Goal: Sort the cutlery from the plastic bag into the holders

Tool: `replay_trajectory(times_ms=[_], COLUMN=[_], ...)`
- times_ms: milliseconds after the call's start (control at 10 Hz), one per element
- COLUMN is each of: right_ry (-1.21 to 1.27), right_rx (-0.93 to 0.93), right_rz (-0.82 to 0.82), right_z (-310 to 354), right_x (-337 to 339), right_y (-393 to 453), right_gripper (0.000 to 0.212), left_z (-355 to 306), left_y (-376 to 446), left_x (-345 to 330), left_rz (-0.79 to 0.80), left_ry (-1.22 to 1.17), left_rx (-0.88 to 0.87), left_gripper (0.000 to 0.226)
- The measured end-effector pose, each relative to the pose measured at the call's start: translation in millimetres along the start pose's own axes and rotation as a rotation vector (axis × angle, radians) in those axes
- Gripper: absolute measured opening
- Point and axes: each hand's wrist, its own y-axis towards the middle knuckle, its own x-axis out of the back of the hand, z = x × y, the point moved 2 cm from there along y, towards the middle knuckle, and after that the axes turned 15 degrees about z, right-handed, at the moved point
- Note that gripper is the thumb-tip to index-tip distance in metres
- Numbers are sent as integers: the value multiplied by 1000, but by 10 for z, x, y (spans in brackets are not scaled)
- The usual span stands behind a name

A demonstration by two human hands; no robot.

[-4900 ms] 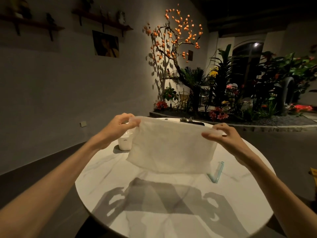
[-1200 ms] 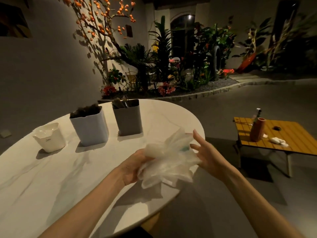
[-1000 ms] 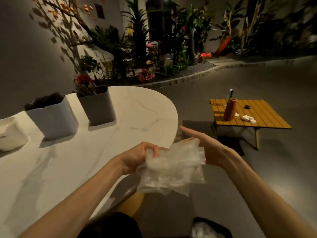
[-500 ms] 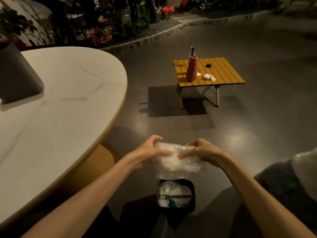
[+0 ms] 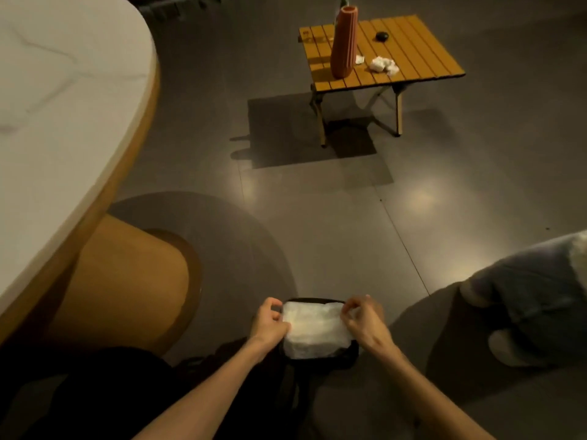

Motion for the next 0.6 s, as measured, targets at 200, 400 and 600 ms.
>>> replay_trajectory(times_ms=[200, 400, 600], right_ry=[-379, -569, -549], right_rx=[68, 181, -33], right_rz=[-38, 275, 436], right_z=[-178, -167, -150], right_x=[-394, -714, -741], right_y=[151, 146, 205], right_gripper=[9, 39, 48], left_z=[220, 407, 355], left_y=[194, 346, 364], left_x=[-257, -478, -509], left_rz=[-23, 190, 362], left_ry=[685, 949, 952], left_rx=[-162, -180, -114], left_gripper=[59, 48, 49])
